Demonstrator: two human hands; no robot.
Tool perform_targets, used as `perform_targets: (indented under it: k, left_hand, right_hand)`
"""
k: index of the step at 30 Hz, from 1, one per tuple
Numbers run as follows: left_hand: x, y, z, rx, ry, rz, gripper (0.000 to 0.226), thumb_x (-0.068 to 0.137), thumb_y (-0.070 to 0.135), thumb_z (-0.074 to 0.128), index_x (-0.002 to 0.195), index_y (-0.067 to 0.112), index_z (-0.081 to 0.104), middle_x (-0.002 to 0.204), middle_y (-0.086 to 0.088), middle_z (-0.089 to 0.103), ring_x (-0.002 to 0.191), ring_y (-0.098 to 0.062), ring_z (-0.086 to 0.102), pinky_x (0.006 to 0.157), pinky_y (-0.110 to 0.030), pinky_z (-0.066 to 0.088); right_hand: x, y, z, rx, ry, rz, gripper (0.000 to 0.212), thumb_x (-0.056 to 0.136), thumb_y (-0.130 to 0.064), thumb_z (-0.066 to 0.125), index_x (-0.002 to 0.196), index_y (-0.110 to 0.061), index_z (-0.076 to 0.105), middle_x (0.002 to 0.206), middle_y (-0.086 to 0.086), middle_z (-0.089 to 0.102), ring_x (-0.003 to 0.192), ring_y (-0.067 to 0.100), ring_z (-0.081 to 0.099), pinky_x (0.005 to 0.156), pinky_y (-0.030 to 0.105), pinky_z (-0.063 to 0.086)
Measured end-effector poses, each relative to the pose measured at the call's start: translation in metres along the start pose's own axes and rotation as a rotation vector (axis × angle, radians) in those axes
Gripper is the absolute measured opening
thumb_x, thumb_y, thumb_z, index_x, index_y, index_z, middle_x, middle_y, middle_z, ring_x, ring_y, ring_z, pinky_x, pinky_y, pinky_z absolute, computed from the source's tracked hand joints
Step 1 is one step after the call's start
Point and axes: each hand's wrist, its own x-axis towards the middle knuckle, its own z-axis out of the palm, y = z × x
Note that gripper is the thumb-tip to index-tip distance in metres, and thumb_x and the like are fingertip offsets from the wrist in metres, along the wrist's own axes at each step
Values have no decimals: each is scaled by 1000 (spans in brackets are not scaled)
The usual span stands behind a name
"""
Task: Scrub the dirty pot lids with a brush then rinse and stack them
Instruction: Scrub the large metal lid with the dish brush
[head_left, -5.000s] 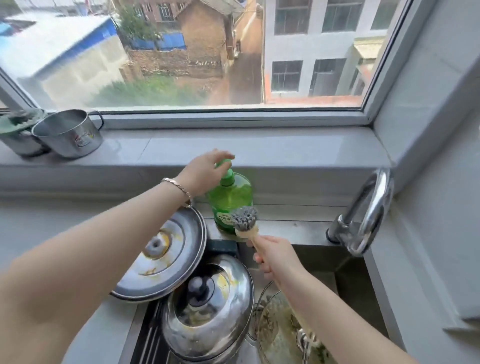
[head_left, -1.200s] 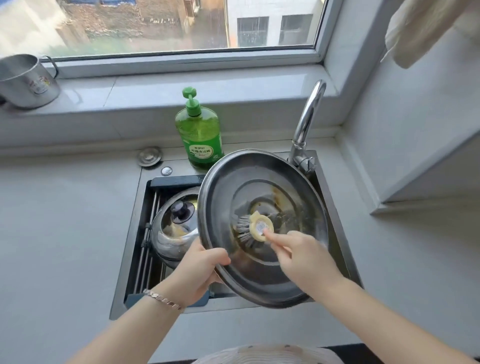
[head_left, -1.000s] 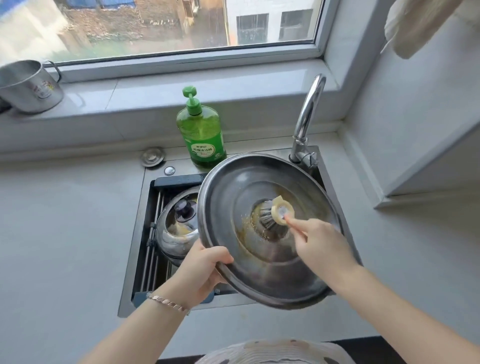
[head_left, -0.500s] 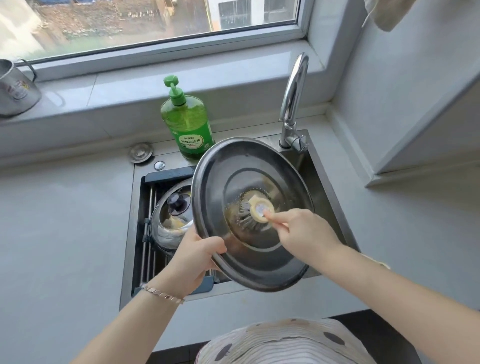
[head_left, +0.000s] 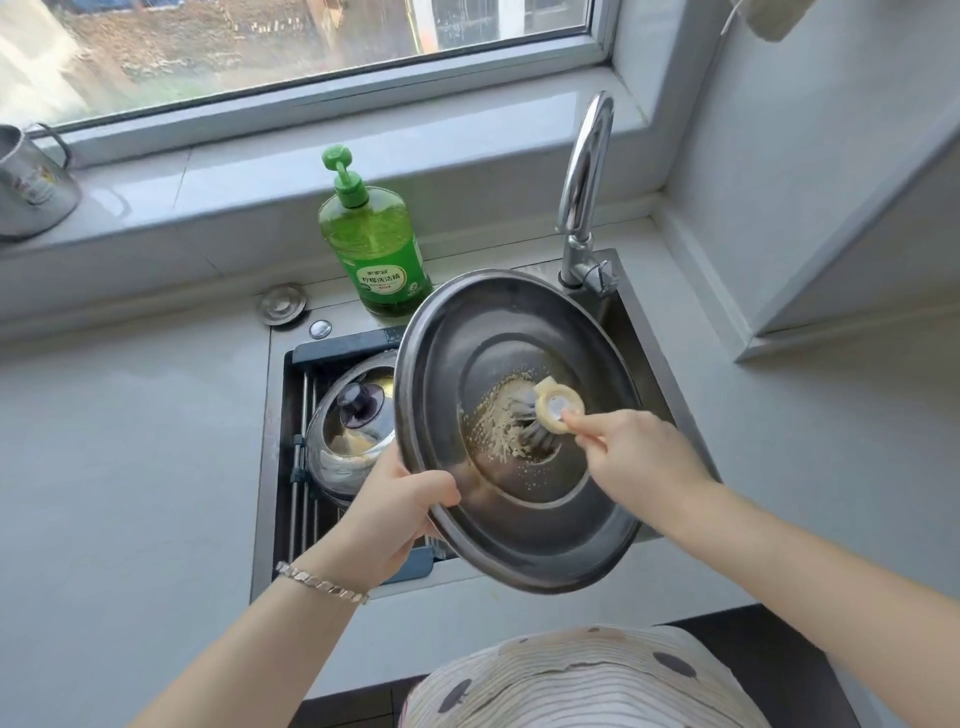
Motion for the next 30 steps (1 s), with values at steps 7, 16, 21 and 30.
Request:
perform_targets:
  k: [7, 16, 21, 30]
  left_hand:
    - [0, 0, 3, 47, -1, -7, 50, 56, -2, 52, 105, 5, 56, 88, -22, 69, 79, -39, 67, 69, -51, 55]
    - [-1, -2, 8, 34, -4, -79, 44, 53, -3, 52, 95, 11, 57, 75, -12, 66, 74, -31, 61, 67, -40, 49]
    - [2, -4, 10, 114, 52, -38, 36, 51, 1, 54, 86, 2, 59, 75, -16, 60, 76, -29, 56, 66, -34, 45]
    - [2, 1, 7, 148, 37, -18, 35, 50, 1, 53, 84, 3, 61, 73, -12, 62, 71, -24, 60, 61, -29, 50]
  right_hand:
    - [38, 24, 0, 174, 146, 217, 33, 96, -25, 45, 127, -31, 57, 118, 11, 65, 105, 34, 57, 82, 34, 45]
    - [30, 2, 11, 281, 184, -43, 35, 95, -21, 48, 128, -29, 56, 103, 4, 68, 87, 23, 59, 72, 31, 47]
    - [10, -16, 22, 302, 112, -180, 35, 95, -21, 49, 128, -30, 56, 96, 6, 67, 85, 24, 59, 74, 36, 49]
    - [17, -24, 15, 285, 103, -255, 37, 96, -19, 49, 131, -28, 54, 83, 5, 60, 75, 17, 49, 65, 26, 35]
